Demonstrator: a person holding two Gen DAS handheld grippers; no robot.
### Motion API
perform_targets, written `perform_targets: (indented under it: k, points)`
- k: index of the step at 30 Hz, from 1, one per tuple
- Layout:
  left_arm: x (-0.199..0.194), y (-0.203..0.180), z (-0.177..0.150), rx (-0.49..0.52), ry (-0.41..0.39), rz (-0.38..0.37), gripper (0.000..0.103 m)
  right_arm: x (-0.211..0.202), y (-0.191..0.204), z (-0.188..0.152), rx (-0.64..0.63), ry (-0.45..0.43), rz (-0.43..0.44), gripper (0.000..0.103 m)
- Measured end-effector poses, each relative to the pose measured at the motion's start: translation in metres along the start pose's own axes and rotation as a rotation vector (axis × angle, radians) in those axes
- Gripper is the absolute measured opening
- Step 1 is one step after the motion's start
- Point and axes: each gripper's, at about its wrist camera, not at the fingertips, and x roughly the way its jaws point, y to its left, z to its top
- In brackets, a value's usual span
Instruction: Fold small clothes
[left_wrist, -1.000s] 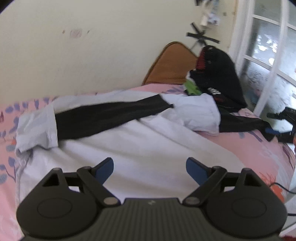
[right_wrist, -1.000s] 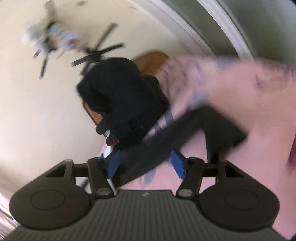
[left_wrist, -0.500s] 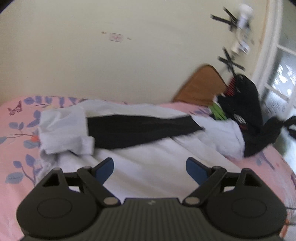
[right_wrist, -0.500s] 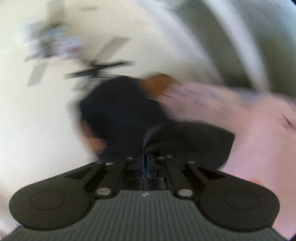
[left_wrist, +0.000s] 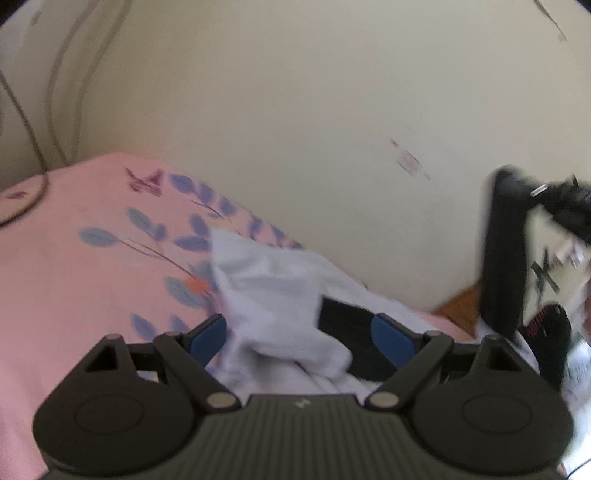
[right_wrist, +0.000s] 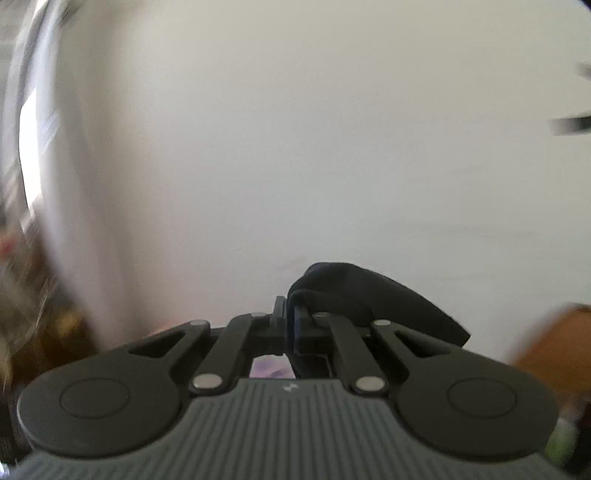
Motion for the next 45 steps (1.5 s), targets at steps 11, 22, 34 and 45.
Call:
perform_targets:
  k: [11, 22, 34, 45]
  points:
    - [0.004, 0.002, 0.001, -0.010, 0.030, 0.012, 0.089, 0.037, 0.009, -0.103, -0.019, 0.337, 0.179, 0.065]
    - [0.081, -0.038, 0.037, 0.134, 0.162, 0.149, 0.086, -0.042, -0.174, -0.147, 0.527, 0.273, -0.214, 0.077]
    - [0.138, -0.048, 0.013, 0.181, 0.246, 0.233, 0.011, -0.020, -0.162, -0.136, 0.321, 0.205, -0.280, 0.010]
    - [0.043, -0.057, 0.007, 0.315, 0.195, 0.262, 0.056, -0.133, -0.155, -0.141, 0.457, 0.218, -0.137, 0.043]
